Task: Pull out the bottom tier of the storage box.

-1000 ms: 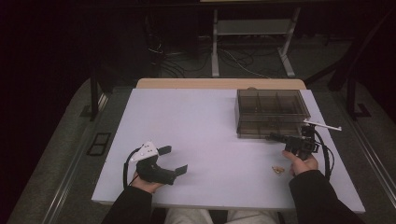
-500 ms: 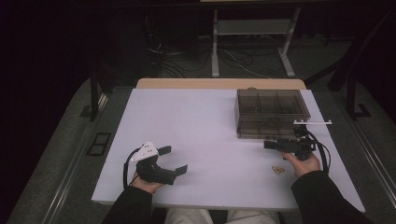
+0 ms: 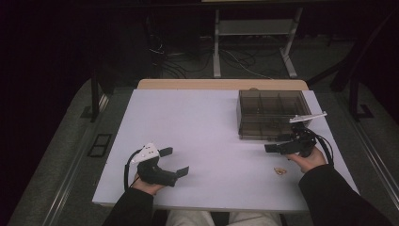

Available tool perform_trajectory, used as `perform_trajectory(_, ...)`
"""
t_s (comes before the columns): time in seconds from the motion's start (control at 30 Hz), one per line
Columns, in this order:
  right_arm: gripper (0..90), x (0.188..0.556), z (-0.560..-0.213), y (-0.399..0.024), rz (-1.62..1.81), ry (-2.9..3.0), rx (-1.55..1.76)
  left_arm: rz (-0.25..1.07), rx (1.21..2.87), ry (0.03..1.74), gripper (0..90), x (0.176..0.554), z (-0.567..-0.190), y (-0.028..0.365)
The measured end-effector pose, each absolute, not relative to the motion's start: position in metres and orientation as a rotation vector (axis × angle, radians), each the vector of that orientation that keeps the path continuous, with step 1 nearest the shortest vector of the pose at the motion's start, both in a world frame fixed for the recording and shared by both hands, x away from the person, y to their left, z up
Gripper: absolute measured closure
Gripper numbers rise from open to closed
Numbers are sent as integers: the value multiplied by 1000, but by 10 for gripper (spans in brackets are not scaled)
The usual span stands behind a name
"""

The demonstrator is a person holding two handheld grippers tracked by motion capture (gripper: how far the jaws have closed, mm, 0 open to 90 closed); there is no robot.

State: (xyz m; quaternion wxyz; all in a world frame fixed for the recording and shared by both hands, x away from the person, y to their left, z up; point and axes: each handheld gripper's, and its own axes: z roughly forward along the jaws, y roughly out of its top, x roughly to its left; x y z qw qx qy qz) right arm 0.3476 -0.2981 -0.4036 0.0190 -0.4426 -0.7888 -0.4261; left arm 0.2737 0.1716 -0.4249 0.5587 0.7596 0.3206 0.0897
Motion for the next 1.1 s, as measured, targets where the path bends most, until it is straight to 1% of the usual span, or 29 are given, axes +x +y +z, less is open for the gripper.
perform_trajectory(0.4, 4, 360, -380, -302, -1189, -2606, -1259, 209, 1790, 758, 0, 274, -425, 171)
perform_trajectory(0.63, 4, 366, -370, -305, -1170, -2652, -1194, 208, 1790, 760, 0, 274, -425, 171)
perform_trajectory(0.8, 4, 371, -371, -307, -1144, -2688, -1120, 208, 1792, 758, 0, 274, -425, 171)
perform_trajectory(1.1, 5, 378, -385, -304, -1114, -2770, -991, 207, 1795, 759, 0, 275, -426, 171)
